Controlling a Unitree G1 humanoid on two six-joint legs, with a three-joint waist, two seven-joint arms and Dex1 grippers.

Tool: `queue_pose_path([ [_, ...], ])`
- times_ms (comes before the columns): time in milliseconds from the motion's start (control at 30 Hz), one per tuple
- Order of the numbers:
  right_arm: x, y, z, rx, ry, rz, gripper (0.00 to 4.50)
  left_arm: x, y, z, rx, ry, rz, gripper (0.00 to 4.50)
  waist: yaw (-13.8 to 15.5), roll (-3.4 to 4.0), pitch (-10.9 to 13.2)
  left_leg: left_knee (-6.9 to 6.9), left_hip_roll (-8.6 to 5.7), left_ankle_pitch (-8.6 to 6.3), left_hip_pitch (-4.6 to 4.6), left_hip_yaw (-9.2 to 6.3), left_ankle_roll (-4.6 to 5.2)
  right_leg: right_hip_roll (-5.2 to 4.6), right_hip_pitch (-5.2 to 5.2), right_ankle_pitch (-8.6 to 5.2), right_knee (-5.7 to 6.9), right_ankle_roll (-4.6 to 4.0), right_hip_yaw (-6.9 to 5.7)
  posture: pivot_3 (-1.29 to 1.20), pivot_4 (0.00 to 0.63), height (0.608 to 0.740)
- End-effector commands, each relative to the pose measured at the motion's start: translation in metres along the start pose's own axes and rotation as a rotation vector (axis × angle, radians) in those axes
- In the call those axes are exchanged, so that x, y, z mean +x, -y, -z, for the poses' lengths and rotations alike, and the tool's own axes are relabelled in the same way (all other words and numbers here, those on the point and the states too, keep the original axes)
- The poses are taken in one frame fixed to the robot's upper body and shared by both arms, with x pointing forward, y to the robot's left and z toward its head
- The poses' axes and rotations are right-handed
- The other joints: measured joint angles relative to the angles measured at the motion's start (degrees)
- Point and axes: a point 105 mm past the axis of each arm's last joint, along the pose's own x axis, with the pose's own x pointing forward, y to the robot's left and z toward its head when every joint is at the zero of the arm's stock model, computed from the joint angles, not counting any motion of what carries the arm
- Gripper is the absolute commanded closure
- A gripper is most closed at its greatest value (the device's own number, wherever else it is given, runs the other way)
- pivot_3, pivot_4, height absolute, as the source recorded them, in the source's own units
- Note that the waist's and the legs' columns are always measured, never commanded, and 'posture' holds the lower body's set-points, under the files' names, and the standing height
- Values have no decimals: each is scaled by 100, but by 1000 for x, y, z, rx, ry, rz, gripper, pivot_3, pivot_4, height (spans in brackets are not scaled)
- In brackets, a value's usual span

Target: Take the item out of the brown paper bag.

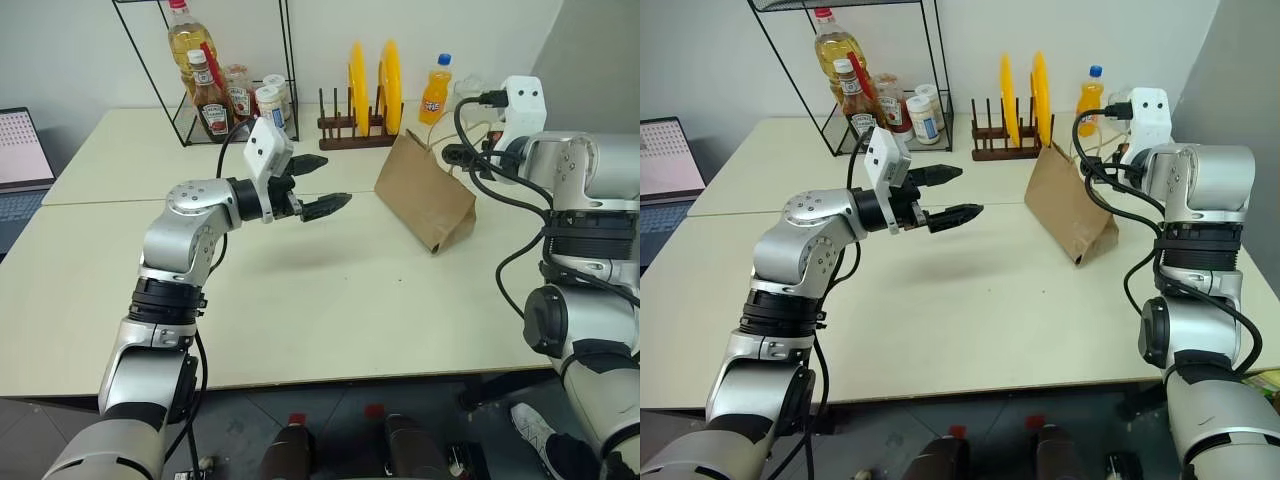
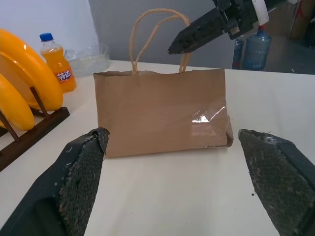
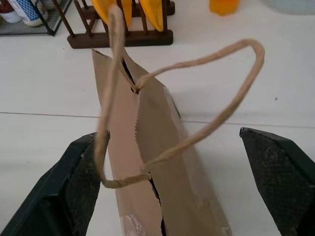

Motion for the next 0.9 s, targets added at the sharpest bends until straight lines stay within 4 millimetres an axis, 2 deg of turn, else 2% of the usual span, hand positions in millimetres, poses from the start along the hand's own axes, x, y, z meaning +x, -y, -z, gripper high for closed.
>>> queue_pose_path([
  [33,-7,-6,-29,-72,127,-30,427,-6,0,-12,54,29,-19,0,-2,0,0,0,0,0,0,0,0,0,-1,0,0,0,0,0,150,740],
  [100,-4,-9,-31,-116,142,-51,963,-7,0,-12,56,28,-25,0,-5,0,0,0,0,0,0,1,0,0,-1,0,0,0,0,0,150,740],
  [267,5,-15,-36,-203,158,-83,2796,-9,0,-14,61,29,-37,0,-7,0,0,2,0,0,0,1,0,0,-1,0,1,0,0,0,150,740],
  [400,15,-18,-37,-362,141,-109,4293,-12,0,-14,64,28,-47,0,-16,0,0,3,0,1,0,2,-1,0,-1,0,0,0,0,0,150,740],
  [433,17,-17,-38,-401,143,-108,4473,-12,0,-13,64,27,-51,0,-16,0,0,3,0,1,0,2,-1,1,-1,0,0,0,-1,0,150,740],
  [533,20,-16,-42,-524,157,-105,4473,-14,-1,-12,64,24,-61,0,-15,0,0,3,0,2,0,2,-4,1,-1,0,-1,0,0,0,150,740],
  [733,24,-16,-39,-560,137,-154,4473,-17,-2,-13,70,21,-74,0,-14,0,0,4,1,8,0,1,-15,1,-1,0,-1,0,-1,0,150,740],
  [900,21,-15,-41,-697,143,-163,4473,-18,-3,-13,80,16,-76,0,-14,0,0,4,0,9,0,1,-15,1,0,0,-1,0,-1,0,150,740],
])
